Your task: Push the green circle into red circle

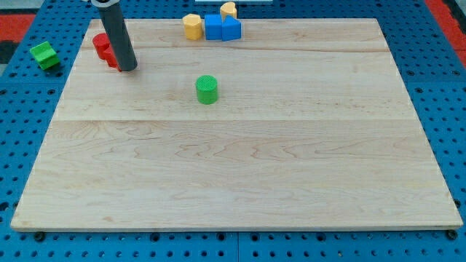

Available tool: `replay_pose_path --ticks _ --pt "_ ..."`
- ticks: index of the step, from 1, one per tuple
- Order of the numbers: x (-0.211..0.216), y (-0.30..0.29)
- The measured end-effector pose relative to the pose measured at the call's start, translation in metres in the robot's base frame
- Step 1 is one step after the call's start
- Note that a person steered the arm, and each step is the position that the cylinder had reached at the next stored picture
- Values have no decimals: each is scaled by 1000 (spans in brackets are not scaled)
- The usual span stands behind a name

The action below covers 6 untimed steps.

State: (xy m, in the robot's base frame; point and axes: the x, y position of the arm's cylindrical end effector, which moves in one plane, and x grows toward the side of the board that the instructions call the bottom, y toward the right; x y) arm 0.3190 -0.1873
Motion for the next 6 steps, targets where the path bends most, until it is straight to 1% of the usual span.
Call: replay_pose_path --ticks 1,2,3,4,5,6 --pt "-15 0" --pt "-16 37" --pt "-13 122" --pt "10 214" --pt "50 263" --pt "74 237"
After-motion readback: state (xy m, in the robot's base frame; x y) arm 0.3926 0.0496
